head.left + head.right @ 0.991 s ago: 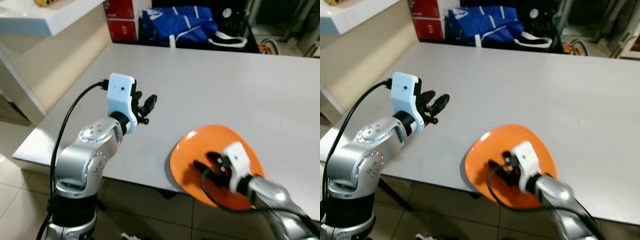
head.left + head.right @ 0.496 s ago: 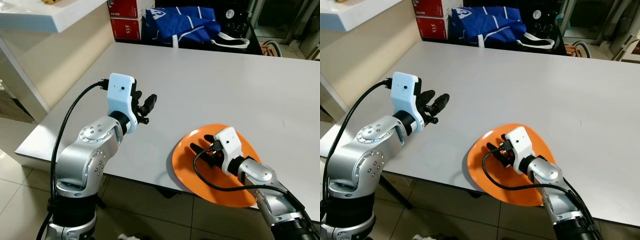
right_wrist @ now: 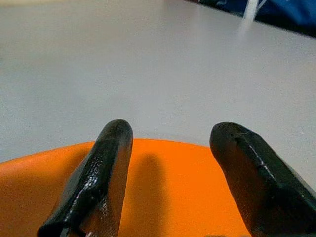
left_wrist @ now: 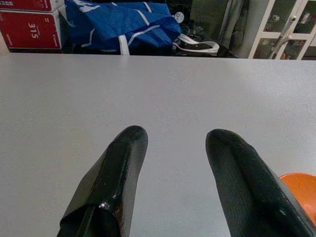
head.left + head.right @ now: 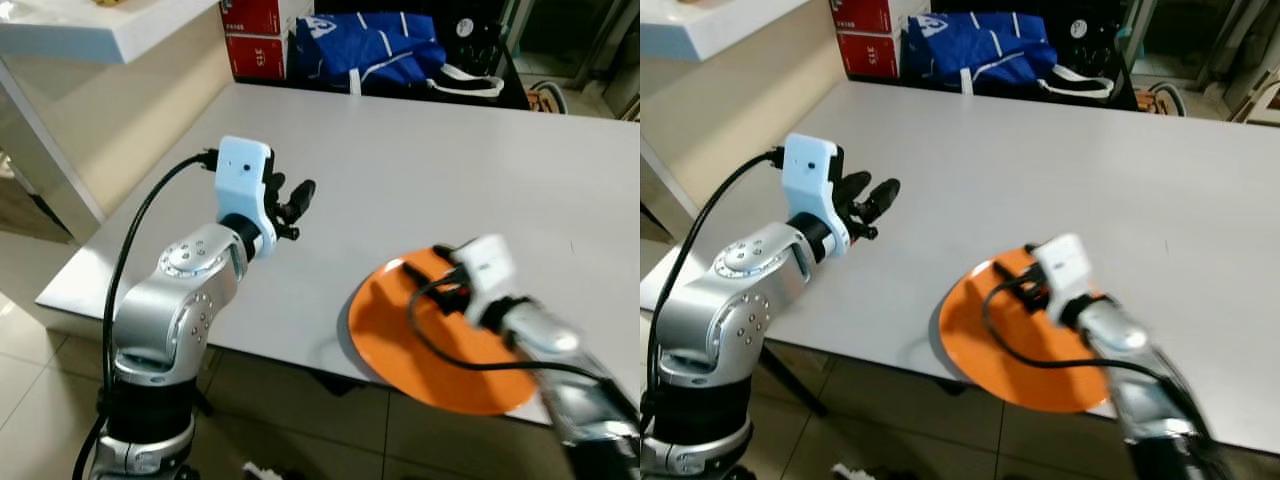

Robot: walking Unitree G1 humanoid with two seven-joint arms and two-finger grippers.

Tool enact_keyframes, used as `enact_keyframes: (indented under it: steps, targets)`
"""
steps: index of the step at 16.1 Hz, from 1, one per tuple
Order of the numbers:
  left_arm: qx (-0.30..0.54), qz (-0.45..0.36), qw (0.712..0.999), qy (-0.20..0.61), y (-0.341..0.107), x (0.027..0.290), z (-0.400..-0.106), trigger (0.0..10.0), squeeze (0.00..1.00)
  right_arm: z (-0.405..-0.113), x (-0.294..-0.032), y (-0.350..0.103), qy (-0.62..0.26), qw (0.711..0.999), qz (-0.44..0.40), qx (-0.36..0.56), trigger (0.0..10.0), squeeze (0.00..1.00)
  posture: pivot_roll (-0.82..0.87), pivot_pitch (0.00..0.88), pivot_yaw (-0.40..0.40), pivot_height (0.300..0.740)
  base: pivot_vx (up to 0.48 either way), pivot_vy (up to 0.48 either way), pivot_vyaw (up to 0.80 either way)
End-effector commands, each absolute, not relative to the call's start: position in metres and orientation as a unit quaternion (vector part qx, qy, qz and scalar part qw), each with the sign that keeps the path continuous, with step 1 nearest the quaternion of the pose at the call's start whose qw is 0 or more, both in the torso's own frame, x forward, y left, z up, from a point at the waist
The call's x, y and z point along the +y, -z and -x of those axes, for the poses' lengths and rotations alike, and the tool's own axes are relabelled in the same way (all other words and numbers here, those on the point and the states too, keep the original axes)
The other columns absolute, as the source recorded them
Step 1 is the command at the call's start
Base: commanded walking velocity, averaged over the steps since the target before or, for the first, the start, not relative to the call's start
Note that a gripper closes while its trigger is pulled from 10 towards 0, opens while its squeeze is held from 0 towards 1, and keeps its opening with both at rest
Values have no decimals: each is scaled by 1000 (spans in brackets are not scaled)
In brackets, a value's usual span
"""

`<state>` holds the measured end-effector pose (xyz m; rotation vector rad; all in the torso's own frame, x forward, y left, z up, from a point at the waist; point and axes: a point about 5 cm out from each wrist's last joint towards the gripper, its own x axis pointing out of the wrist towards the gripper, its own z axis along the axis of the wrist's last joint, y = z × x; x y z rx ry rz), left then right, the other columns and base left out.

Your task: Setting the table

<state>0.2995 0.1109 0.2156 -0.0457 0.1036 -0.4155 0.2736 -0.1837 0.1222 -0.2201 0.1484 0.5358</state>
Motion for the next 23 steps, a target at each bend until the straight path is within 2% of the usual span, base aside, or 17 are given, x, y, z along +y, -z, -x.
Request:
enact_keyframes:
  steps: [1, 5, 10, 23]
  targets:
    - [44, 18, 978, 203, -220, 113, -302, 10000, 0, -267, -187, -125, -269, 954, 103, 82, 10000, 0, -237, 45, 50, 740, 0, 0, 0]
    - [45, 22, 977, 207, -220, 112, -303, 10000, 0, -247, -192, -113, -278, 946, 113, 124, 10000, 0, -253, 48, 47, 740, 0, 0, 0]
    - [47, 21, 977, 206, -220, 112, -302, 10000, 0, -245, -178, -93, -295, 934, 120, 162, 10000, 0, -232, 61, 37, 740, 0, 0, 0]
    - [51, 9, 981, 186, -223, 120, -299, 10000, 0, -296, -170, -72, -283, 936, 144, 154, 10000, 0, -170, 98, 17, 740, 0, 0, 0]
